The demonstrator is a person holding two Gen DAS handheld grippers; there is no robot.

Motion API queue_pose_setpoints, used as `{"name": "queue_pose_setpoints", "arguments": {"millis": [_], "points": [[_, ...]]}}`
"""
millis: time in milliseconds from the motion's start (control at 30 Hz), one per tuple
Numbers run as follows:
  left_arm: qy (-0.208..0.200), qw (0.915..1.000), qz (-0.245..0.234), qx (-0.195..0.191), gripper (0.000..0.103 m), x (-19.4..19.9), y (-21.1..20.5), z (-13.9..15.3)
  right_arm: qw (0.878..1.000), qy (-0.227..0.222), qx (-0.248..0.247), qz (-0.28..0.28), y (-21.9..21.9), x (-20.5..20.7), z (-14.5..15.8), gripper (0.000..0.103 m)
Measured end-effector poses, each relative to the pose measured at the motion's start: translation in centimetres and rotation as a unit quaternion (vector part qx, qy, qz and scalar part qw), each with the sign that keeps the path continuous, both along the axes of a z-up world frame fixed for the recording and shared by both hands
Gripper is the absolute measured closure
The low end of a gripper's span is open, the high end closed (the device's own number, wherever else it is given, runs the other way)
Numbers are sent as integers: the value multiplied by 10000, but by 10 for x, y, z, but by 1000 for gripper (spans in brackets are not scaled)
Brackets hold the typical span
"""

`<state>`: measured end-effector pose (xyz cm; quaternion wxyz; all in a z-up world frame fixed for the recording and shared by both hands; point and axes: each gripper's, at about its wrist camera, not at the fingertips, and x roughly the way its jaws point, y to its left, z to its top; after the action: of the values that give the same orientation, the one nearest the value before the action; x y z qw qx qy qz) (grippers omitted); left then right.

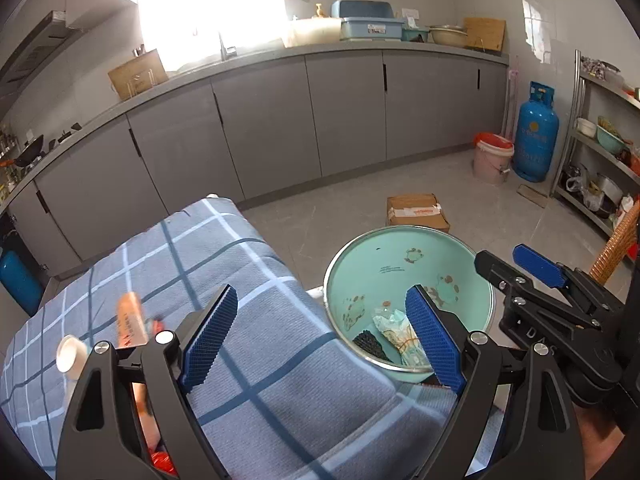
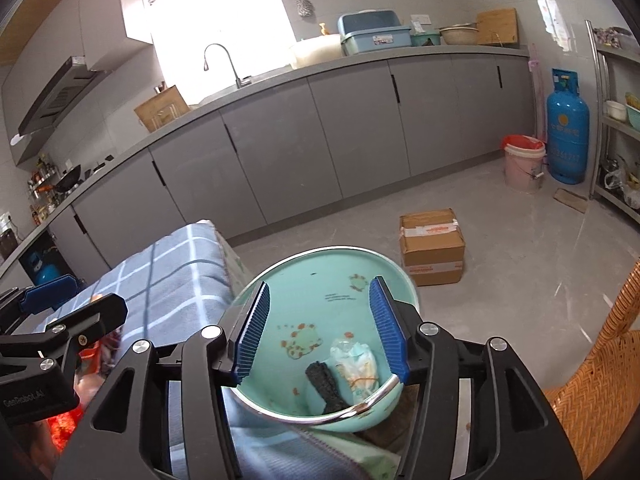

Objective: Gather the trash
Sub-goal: 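Move both tools back over the trash pile on the table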

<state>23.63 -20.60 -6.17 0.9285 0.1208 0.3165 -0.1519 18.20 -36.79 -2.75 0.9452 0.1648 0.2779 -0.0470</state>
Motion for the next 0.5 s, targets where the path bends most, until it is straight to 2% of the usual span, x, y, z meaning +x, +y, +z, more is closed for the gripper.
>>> {"name": "queue_pose_setpoints", "arguments": {"millis": [300,500], "points": [[-231,9994,274,-11,16,-52,69,12,9989,-80,68,448,60,-23,15,42],[-350,9965,760,4,14,-73,131,17,9964,-81,0,840,105,-33,22,41]]}}
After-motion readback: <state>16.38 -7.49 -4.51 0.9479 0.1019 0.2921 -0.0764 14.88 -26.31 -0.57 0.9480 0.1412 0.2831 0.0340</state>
